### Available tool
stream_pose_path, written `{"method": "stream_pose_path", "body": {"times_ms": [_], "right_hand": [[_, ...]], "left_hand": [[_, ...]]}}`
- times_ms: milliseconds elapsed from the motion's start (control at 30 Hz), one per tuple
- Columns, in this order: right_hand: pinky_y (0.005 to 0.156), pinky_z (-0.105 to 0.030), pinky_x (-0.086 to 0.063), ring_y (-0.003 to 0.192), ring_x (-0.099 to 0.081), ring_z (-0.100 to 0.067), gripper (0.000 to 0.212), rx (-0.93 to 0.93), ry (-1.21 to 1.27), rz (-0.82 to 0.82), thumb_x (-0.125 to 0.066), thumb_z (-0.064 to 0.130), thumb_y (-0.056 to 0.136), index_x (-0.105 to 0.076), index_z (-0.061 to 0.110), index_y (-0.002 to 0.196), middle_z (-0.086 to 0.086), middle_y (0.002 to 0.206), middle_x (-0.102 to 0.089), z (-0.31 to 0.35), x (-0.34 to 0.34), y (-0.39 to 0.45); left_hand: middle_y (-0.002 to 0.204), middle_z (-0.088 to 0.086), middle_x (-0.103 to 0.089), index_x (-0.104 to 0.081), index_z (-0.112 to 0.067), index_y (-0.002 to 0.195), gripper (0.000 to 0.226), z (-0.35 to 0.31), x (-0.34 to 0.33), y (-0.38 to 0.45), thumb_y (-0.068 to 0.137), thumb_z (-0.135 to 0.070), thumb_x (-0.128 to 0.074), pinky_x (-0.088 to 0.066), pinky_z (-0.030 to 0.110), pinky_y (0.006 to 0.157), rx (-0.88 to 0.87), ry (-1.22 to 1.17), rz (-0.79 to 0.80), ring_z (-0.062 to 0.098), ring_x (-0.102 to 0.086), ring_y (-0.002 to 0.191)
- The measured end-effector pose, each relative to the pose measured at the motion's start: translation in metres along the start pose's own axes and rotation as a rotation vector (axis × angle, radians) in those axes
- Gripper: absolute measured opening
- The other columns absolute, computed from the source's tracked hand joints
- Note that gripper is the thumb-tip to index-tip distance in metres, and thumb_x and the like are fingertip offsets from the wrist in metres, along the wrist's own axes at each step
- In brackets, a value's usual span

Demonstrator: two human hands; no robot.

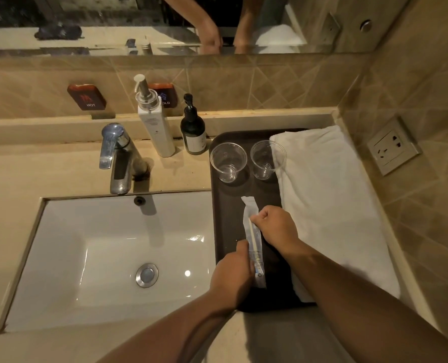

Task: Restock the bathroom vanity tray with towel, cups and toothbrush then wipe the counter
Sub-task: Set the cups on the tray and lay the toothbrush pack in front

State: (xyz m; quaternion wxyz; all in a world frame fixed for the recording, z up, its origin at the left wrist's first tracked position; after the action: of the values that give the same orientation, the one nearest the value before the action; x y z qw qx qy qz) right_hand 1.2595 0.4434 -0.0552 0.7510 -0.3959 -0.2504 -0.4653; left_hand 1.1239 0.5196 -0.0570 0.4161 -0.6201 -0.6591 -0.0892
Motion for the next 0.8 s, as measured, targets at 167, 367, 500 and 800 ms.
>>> {"method": "stream_pose_path", "body": {"times_ms": [167, 367, 500, 800], "right_hand": [[0.053, -0.021, -0.035, 0.062, -0.055, -0.010, 0.033, -0.019, -0.012, -0.017, -0.062, 0.043, 0.089, -0.052, 0.024, 0.065, 0.004, 0.067, -0.059, -0.0013, 0.0004, 0.0004], [0.053, -0.017, -0.034, 0.063, -0.055, -0.010, 0.030, -0.017, -0.022, -0.029, -0.063, 0.043, 0.090, -0.051, 0.026, 0.069, 0.004, 0.070, -0.059, -0.0043, -0.0012, 0.0008], [0.052, -0.016, -0.034, 0.062, -0.055, -0.010, 0.026, -0.003, -0.029, -0.049, -0.064, 0.042, 0.089, -0.052, 0.023, 0.076, 0.005, 0.071, -0.058, -0.0048, -0.0008, 0.0011], [0.052, -0.018, -0.032, 0.063, -0.053, -0.009, 0.024, 0.019, -0.019, -0.061, -0.068, 0.039, 0.087, -0.052, 0.021, 0.080, 0.004, 0.072, -0.057, -0.0039, 0.0004, 0.0017]], "left_hand": [[0.111, 0.006, -0.069, -0.035, -0.021, 0.133, 0.040, 0.0010, -0.0036, 0.0028, 0.099, -0.040, -0.045, -0.058, 0.038, 0.076, -0.006, 0.112, 0.025, 0.024, -0.069, 0.085], [0.104, 0.010, -0.068, -0.006, -0.024, 0.150, 0.068, 0.0031, -0.0086, 0.0041, 0.097, -0.030, -0.048, -0.057, 0.040, 0.070, -0.014, 0.276, 0.107, 0.026, -0.067, 0.080], [0.103, 0.011, -0.067, -0.004, -0.019, 0.155, 0.075, 0.0029, -0.0098, 0.0044, 0.097, -0.022, -0.051, -0.057, 0.043, 0.072, -0.015, 0.395, 0.147, 0.029, -0.068, 0.084], [0.091, 0.009, -0.065, -0.004, -0.017, 0.154, 0.082, -0.0004, -0.0066, 0.0026, 0.092, -0.012, -0.057, -0.051, 0.038, 0.061, -0.023, 0.461, 0.165, 0.026, -0.064, 0.073]]}}
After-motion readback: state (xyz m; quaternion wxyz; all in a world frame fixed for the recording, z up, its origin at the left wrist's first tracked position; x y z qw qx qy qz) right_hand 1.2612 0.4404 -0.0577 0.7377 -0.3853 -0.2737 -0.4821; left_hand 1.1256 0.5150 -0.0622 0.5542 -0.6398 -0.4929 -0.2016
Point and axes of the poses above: each hand's wrist, its own y-axis towards the middle knuckle, its own x-axis out of the back of the hand, z = x × y, the point moved 6 cm from there along y, towards the middle knuckle
